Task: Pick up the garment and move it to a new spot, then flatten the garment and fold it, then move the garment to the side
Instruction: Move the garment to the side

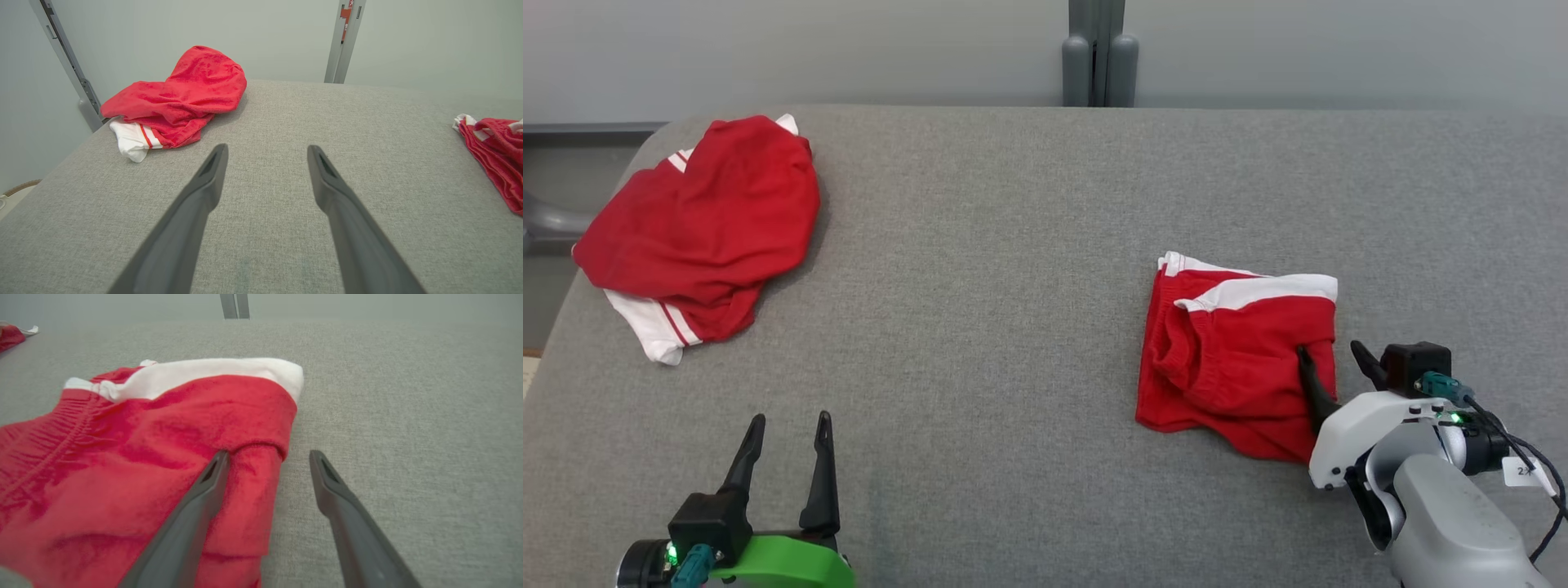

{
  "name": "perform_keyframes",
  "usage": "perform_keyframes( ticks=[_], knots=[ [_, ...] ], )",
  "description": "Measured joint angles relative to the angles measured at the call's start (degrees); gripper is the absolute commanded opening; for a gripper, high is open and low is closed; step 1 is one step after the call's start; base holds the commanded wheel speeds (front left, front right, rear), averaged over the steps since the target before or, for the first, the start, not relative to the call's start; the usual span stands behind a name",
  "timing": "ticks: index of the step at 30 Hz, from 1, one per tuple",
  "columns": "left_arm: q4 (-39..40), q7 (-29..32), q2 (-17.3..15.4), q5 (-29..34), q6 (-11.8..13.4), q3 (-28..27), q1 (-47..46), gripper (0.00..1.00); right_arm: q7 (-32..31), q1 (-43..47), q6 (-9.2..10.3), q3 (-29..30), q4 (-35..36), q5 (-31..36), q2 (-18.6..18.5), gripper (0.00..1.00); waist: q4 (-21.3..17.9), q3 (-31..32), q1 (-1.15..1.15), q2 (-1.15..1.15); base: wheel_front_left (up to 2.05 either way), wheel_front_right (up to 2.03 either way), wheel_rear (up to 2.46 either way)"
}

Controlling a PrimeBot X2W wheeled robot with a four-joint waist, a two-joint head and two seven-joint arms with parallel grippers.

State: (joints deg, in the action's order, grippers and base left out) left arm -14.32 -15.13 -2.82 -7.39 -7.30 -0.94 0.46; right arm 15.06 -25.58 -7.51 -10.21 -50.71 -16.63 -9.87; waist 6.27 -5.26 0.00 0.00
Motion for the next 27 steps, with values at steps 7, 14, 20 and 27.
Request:
perform_keyframes(
  ticks=[7, 14, 20, 27],
  knots=[
    [0.0, 0.0, 0.0, -0.2, 0.1, 0.5, -1.2, 1.0, 0.3, -1.5, 0.01, -1.9, -5.9, -4.0, 2.0, 0.0, 1.3, -3.1, 0.0, 0.0, 0.0, 0.0, 0.0],
    [0.1, 0.0, 0.0, -0.7, 0.5, 1.2, -2.5, 1.0, 0.2, -4.0, -0.13, -5.5, -5.5, -5.3, -0.3, 0.0, 0.9, -4.6, 0.0, 0.0, 0.0, 0.0, 0.0],
    [1.4, 0.0, 0.0, -1.0, 0.6, 2.6, -4.5, 1.0, -0.1, -10.8, -0.05, -13.7, -4.4, -3.4, -7.1, 0.0, -0.5, -7.2, 0.0, 0.0, 0.0, 0.0, 0.0],
    [3.3, 0.0, -0.1, 0.1, 0.7, 3.7, -10.5, 1.0, -1.9, -22.6, -0.04, -22.2, -1.8, -5.9, -18.4, 0.0, -3.0, -13.6, 0.0, 0.0, 0.0, 0.0, 0.0]
  ],
)
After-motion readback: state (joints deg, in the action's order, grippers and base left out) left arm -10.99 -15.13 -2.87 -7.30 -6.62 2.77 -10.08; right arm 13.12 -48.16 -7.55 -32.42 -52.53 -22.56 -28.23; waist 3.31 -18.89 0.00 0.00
